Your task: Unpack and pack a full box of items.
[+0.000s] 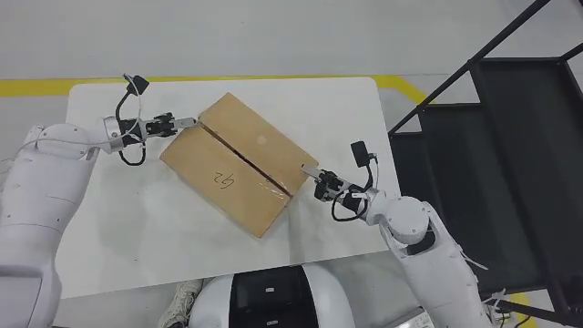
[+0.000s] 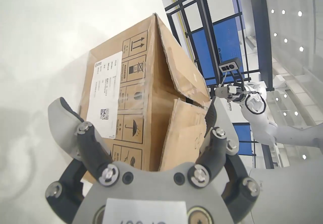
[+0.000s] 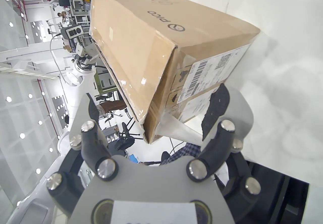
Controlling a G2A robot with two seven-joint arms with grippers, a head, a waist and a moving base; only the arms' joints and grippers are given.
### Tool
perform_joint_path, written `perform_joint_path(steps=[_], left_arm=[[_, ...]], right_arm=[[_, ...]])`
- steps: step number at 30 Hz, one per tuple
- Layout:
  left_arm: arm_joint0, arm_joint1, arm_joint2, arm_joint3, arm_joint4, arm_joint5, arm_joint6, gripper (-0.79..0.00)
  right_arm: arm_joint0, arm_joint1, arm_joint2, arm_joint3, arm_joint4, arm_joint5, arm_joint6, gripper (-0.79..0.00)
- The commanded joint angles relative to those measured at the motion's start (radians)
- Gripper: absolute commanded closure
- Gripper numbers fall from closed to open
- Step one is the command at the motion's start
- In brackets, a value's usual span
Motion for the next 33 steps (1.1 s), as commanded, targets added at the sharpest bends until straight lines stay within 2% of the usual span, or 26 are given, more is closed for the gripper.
perform_joint_path(steps=[1,6,15,24,33], left_arm=[[0.016,0.006,0.000,-0.025,0.014,0.004,-0.009,-0.785],[0.064,0.030,-0.020,-0.094,0.013,0.024,-0.029,-0.785],[0.178,0.081,-0.070,-0.244,-0.061,0.075,-0.081,-0.785],[0.282,0.144,-0.108,-0.398,-0.121,0.121,-0.127,-0.785],[0.345,0.198,-0.089,-0.496,-0.099,0.148,-0.154,-0.785]], right_arm=[[0.021,-0.003,-0.007,0.019,0.032,-0.006,-0.025,-0.785],[0.061,-0.008,-0.011,0.063,0.080,-0.027,-0.085,-0.785],[0.140,-0.016,-0.017,0.116,0.181,-0.002,-0.121,-0.785],[0.235,-0.020,-0.040,0.173,0.186,0.010,-0.150,-0.785],[0.322,-0.022,-0.073,0.217,0.158,0.024,-0.147,-0.785]])
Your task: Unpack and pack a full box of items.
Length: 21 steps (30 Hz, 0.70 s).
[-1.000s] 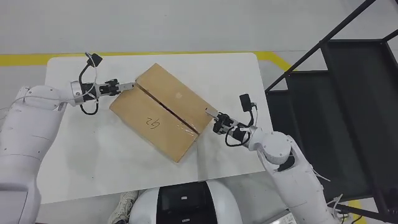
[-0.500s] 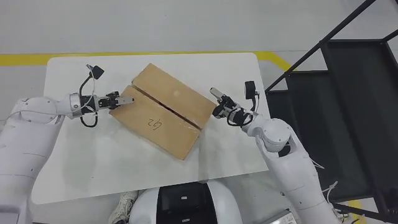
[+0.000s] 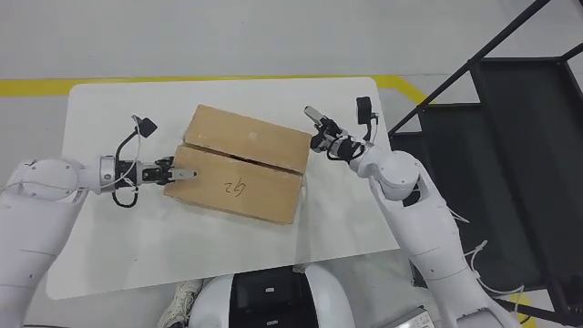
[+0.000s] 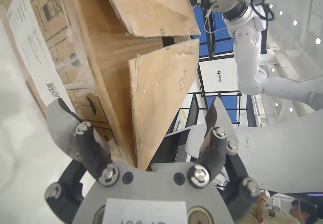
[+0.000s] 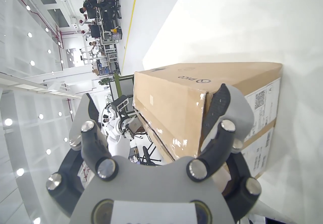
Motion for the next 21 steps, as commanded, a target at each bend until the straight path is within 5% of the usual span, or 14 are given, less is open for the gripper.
perform_joint_path(steps=[1,14,21], left_arm=[[0.012,0.013,0.009,-0.029,-0.007,0.008,-0.008,-0.785],[0.030,0.107,0.114,-0.169,-0.020,0.038,-0.038,-0.785],[-0.003,0.146,0.178,-0.140,-0.047,-0.003,0.003,-0.785]], right_arm=[[0.014,0.000,-0.009,0.005,-0.007,-0.005,0.010,-0.785],[0.099,-0.004,-0.054,0.057,-0.033,-0.020,0.025,-0.785],[0.121,0.002,-0.050,0.068,-0.083,-0.014,0.042,-0.785]])
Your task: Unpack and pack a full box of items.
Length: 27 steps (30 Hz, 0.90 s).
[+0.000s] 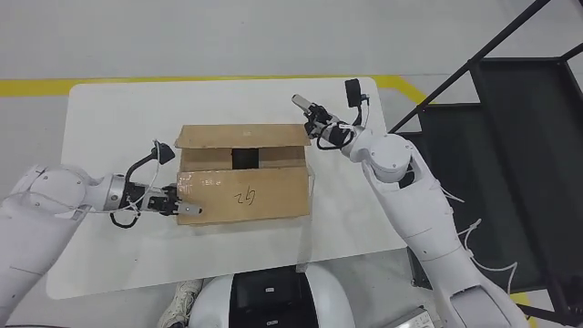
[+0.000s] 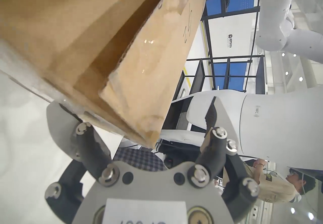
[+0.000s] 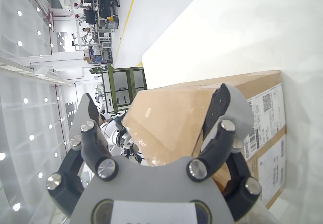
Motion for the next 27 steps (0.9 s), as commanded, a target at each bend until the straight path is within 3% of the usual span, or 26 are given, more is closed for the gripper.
perform_joint_path(steps=[1,8,14,18,23,27], left_arm=[[-0.010,0.009,0.007,0.019,-0.036,-0.027,0.027,-0.785],[-0.002,0.052,-0.026,0.026,-0.246,-0.119,0.119,-0.785],[0.028,0.079,-0.059,0.010,-0.450,-0.159,0.159,-0.785],[0.024,0.076,-0.060,0.041,-0.543,-0.167,0.167,-0.785],[0.023,0.075,-0.060,0.045,-0.551,-0.168,0.168,-0.785],[0.023,0.075,-0.060,0.045,-0.551,-0.168,0.168,-0.785]], right_arm=[[-0.007,0.006,0.013,-0.007,-0.025,0.000,0.015,-0.785],[-0.104,0.035,0.130,-0.101,-0.058,-0.031,0.083,-0.785],[-0.243,0.062,0.217,-0.228,0.065,-0.136,0.371,-0.785],[-0.320,0.076,0.231,-0.285,0.055,-0.203,0.488,-0.785],[-0.360,0.081,0.209,-0.294,-0.022,-0.269,0.453,-0.785],[-0.337,0.079,0.174,-0.250,0.008,-0.286,0.431,-0.785]])
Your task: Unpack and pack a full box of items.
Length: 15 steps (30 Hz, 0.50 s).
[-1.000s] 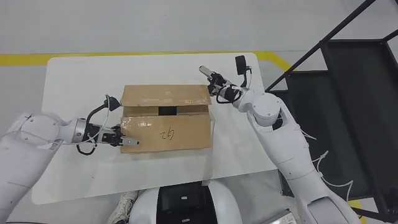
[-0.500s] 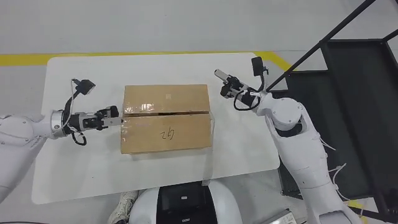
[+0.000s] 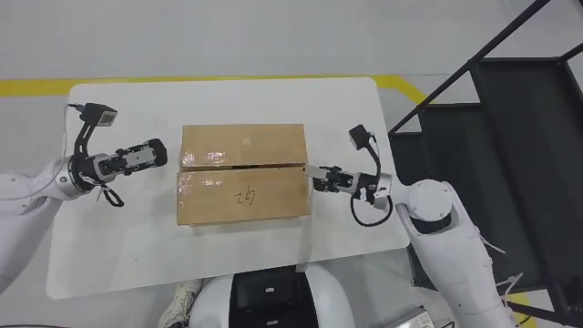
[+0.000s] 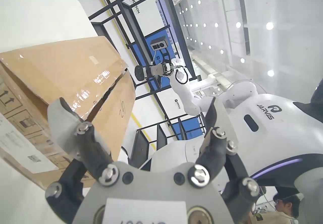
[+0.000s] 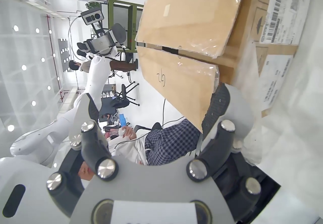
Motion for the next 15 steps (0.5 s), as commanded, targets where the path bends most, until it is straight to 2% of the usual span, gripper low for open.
perform_joint_path(steps=[1,8,15], left_arm=[[0.000,0.000,0.000,0.000,0.000,0.000,0.000,-0.785],[0.000,0.000,0.000,0.000,0.000,0.000,0.000,-0.785],[0.000,0.000,0.000,0.000,0.000,0.000,0.000,-0.785]], right_arm=[[0.022,-0.001,-0.014,0.031,0.017,-0.007,-0.009,-0.785],[0.071,-0.002,-0.056,0.097,0.010,-0.022,-0.048,-0.785],[0.074,0.002,-0.047,0.104,0.010,-0.059,-0.094,-0.785]])
